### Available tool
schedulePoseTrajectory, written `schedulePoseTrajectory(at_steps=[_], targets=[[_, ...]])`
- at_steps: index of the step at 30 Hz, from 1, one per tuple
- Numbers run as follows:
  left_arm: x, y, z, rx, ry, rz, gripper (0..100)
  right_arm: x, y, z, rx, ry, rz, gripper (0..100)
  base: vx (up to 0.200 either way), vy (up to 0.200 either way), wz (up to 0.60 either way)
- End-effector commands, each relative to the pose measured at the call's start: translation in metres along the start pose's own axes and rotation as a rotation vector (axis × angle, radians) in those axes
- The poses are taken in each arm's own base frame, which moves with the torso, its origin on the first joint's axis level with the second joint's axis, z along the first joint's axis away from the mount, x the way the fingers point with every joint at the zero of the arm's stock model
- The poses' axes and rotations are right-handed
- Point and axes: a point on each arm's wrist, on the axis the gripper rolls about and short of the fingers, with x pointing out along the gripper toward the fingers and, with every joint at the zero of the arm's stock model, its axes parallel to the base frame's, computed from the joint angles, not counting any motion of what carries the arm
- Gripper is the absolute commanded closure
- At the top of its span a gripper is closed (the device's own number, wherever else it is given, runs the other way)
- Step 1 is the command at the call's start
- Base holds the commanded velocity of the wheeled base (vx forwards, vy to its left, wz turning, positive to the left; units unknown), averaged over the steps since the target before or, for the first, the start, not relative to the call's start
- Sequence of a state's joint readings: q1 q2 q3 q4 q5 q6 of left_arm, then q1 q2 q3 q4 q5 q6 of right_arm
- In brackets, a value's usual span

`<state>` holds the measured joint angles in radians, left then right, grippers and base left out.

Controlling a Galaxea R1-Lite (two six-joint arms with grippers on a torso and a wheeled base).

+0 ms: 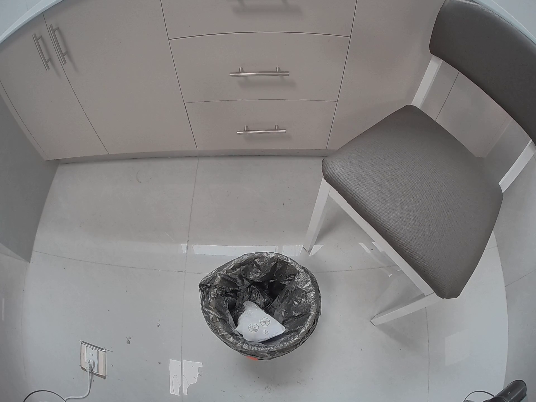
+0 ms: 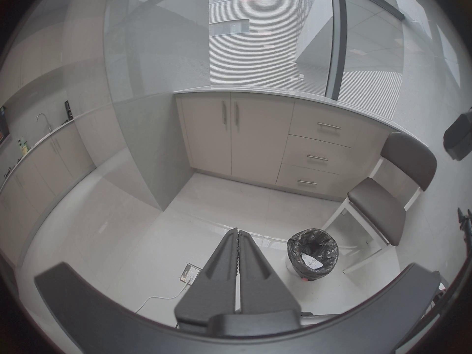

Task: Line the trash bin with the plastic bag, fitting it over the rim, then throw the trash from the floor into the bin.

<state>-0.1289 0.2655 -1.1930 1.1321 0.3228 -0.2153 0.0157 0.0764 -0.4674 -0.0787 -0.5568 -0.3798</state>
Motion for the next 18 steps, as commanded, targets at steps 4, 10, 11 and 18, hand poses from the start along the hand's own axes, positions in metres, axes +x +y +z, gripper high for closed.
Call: schedulePoseTrajectory(at_steps=[4,10,11,18], targets=[[0.022,0.011,-0.048,-0.093,-0.044,0.051,100,-0.004,0.047,-0.106,0.006,0.112,0.3,0,0.0,0.0,0.0],[0.037,0.008,-0.061,-0.118,0.032,0.08,100,-0.011,0.053,-0.123,0.252,0.322,0.453,0,0.0,0.0,0.0],[0.043,0.006,-0.067,-0.136,0.063,0.097,100,-0.011,0.054,-0.123,0.282,0.324,0.498,0,0.0,0.0,0.0],[0.053,-0.002,-0.081,-0.168,0.106,0.184,100,-0.012,0.055,-0.122,0.212,0.306,0.531,0,0.0,0.0,0.0]])
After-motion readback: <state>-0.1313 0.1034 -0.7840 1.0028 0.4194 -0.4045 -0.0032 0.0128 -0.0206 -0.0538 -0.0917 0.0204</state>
